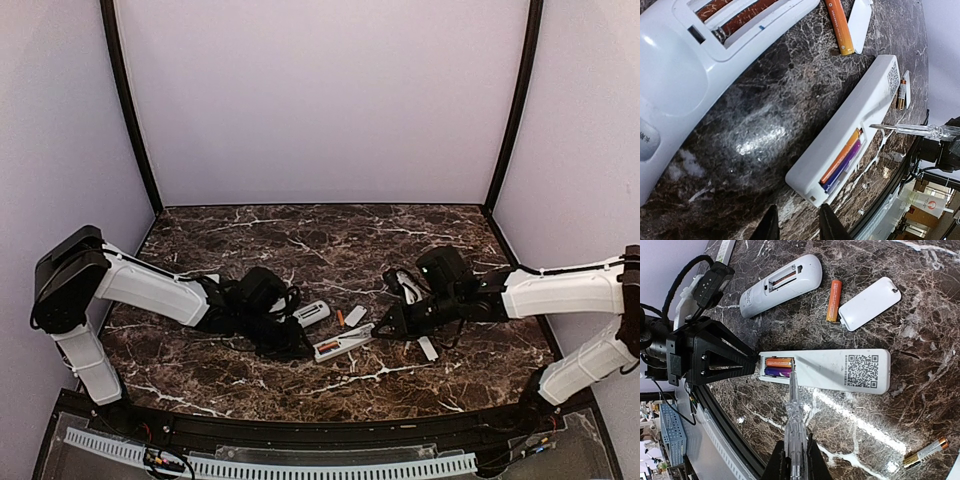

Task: Unload the batteries from the remote control
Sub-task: Hold the remote control without the battery cover at the center of the board.

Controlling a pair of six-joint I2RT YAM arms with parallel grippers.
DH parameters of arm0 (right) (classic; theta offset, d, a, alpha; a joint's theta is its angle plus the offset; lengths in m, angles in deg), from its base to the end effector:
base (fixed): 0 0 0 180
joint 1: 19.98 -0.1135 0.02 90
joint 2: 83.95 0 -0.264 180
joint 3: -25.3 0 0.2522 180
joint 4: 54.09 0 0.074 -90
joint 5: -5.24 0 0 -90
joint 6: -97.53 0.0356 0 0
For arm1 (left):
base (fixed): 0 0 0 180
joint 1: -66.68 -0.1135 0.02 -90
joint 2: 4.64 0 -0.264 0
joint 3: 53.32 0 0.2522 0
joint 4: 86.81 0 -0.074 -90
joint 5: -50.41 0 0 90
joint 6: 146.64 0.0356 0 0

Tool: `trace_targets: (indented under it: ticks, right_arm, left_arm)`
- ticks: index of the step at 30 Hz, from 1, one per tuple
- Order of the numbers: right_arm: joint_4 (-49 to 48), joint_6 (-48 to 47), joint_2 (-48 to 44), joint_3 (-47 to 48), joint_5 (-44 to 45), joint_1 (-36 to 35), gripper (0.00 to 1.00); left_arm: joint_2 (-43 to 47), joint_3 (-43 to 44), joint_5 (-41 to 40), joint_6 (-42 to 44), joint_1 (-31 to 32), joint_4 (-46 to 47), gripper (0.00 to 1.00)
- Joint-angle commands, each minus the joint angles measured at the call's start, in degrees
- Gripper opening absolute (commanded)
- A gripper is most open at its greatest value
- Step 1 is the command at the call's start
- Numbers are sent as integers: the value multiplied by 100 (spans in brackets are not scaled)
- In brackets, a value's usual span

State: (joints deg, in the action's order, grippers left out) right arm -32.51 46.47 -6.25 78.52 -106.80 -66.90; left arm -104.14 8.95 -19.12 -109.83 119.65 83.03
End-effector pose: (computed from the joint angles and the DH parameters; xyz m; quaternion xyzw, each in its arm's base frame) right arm 0.1730 0.2045 0.1899 -0.1347 0.9031 0.3799 0.1481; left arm 0.1930 -0.2766 0.1423 0.0628 0.9170 -0.3853 0.0824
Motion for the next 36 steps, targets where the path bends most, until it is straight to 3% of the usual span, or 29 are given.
trace_targets:
  ticks: [1, 23, 36]
  right_arm:
    - [63, -123, 148, 203, 145, -88, 0]
    - [172, -80, 350, 255, 186, -221, 0]
    - [-391, 378, 176, -8, -343, -221, 0]
  left_arm:
    - [-52, 55, 72, 35, -41, 88, 28]
    - [-272, 150, 172, 163, -59, 66, 16]
    - [-392, 235, 166, 259, -59, -44, 9]
